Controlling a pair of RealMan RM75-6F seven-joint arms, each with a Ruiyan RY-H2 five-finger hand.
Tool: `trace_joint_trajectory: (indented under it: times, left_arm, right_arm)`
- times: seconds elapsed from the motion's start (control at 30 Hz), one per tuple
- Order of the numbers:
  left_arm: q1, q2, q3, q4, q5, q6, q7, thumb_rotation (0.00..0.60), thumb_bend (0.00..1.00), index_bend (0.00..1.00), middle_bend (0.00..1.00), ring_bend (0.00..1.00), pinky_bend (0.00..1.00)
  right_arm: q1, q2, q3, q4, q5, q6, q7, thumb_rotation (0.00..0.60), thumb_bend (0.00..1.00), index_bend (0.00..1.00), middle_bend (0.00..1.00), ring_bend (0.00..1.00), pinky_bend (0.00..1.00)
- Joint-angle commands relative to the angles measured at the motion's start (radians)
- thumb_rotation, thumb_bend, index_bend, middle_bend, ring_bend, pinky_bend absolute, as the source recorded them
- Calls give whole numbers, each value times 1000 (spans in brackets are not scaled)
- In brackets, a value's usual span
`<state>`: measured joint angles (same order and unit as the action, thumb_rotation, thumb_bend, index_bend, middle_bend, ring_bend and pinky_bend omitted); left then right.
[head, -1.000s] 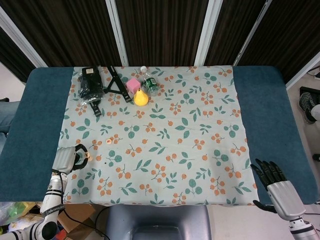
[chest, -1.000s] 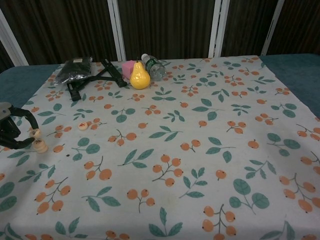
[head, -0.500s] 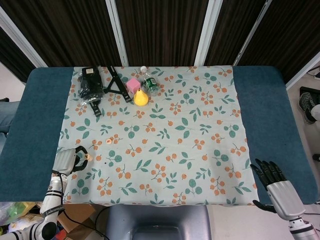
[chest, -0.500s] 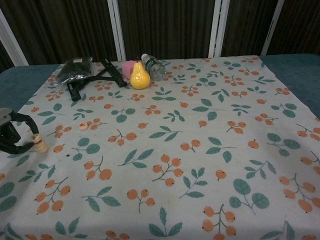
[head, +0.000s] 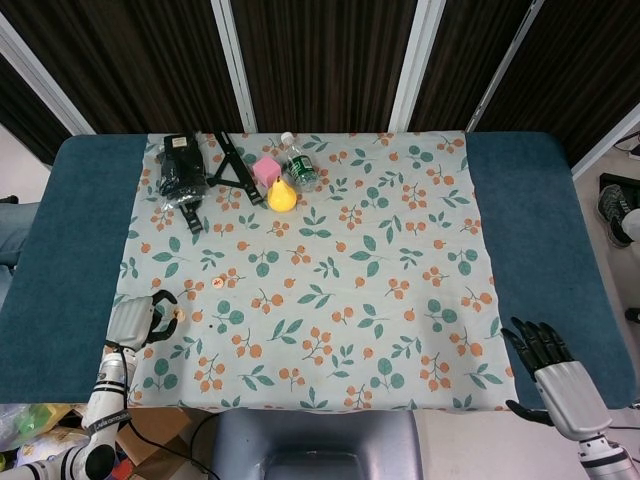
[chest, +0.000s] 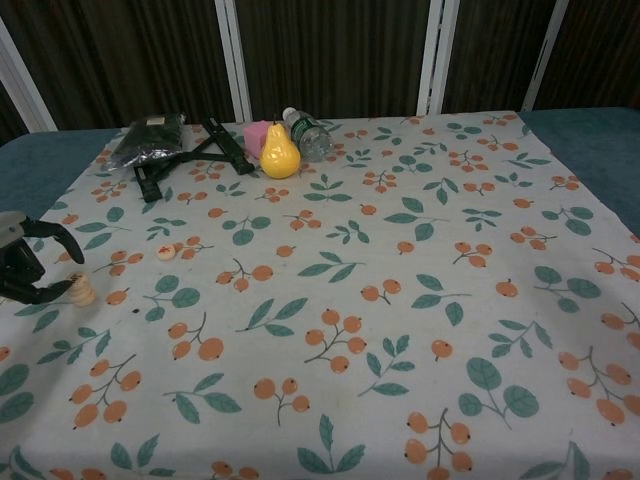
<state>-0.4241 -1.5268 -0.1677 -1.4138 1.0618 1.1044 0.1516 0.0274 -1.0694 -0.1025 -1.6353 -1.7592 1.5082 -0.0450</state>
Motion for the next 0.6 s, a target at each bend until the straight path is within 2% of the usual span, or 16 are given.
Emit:
trace_joint_trajectory:
  times: [0.03,0.2,0.3,0.47,0.6]
  left_arm:
    - [5,9,-7,-17,16,20,-8,600,382,389,1000,1000,1000]
    - [7,24,-29,-75,56,62,-40,600,383,384,1000,1000,1000]
    - [-17,6,-54,-82,53,67,-11,600,382,384,1000,1000,1000]
    - [-92,-61,-120,-29,-36,35,82,600,389,372,1000,1000,1000]
    - [-143,-128,-138,44,-96,17,164,600,392,372,1000,1000,1000]
  right_arm:
    - [-1,1,-1,1,-2,2,2,600,204,0,0,0,54]
    - [-1,2,-2,2,-4,2,4,600,205,0,0,0,54]
    - [1,1,-3,2,-5,-3,-1,600,205,0,0,0,54]
    - [2,1,-1,1,-2,-3,0,600,205,0,0,0,54]
    - [3,2,2,1,4,-6,2,600,204,0,0,0,54]
